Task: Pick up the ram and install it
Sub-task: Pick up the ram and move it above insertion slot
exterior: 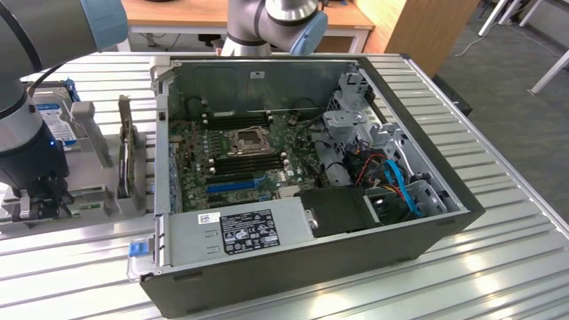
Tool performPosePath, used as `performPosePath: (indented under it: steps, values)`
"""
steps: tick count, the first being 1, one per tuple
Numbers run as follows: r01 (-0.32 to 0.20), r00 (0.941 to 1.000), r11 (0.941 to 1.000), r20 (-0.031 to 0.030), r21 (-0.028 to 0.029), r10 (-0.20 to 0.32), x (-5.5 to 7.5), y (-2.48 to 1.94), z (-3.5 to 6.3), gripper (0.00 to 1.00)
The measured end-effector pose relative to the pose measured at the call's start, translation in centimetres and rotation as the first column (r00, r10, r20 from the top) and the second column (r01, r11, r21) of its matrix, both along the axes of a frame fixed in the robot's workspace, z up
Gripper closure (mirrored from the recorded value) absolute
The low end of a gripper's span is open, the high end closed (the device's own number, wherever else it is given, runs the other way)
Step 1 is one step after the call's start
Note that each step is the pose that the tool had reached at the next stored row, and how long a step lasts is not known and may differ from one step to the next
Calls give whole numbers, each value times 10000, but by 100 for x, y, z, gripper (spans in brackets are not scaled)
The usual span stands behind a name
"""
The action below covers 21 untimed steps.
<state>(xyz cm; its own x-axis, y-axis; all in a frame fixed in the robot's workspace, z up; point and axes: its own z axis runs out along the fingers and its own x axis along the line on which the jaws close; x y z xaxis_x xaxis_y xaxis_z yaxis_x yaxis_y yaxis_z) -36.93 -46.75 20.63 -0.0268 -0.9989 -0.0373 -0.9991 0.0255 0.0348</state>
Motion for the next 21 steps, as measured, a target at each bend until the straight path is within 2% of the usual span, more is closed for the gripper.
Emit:
performPosePath:
  steps: [21]
  values:
    - [0,10000,10000,1,2,0,0,9,-30,69]
